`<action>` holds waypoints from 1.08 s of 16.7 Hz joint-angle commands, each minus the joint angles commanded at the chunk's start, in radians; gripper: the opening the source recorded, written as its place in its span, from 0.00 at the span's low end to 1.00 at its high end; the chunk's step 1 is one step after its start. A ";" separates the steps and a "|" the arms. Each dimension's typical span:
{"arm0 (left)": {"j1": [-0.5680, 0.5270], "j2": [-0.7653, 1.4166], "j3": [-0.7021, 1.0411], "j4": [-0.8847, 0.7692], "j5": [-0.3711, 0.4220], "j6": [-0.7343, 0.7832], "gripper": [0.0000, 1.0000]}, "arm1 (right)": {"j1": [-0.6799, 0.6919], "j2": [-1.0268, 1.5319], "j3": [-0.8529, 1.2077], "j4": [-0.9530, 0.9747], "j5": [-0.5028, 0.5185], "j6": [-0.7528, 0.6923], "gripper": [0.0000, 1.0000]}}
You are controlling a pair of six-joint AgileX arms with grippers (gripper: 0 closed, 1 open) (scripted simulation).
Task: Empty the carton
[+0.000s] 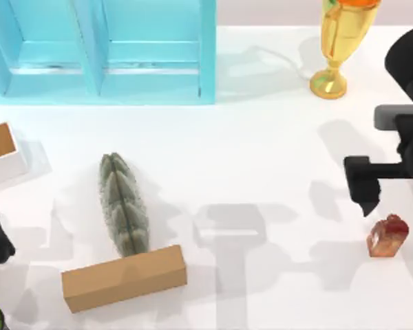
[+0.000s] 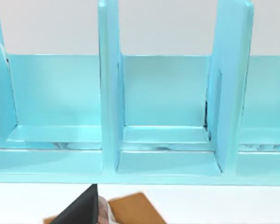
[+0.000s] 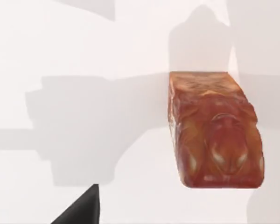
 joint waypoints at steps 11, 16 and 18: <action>0.000 0.000 0.000 0.000 0.000 0.000 1.00 | -0.531 0.251 0.455 -0.222 -0.004 -0.508 1.00; 0.000 0.000 0.000 0.000 0.000 0.000 1.00 | -0.756 0.333 0.632 -0.300 -0.006 -0.727 1.00; 0.000 0.000 0.000 0.000 0.000 0.000 1.00 | -0.775 0.339 0.648 -0.306 -0.006 -0.745 1.00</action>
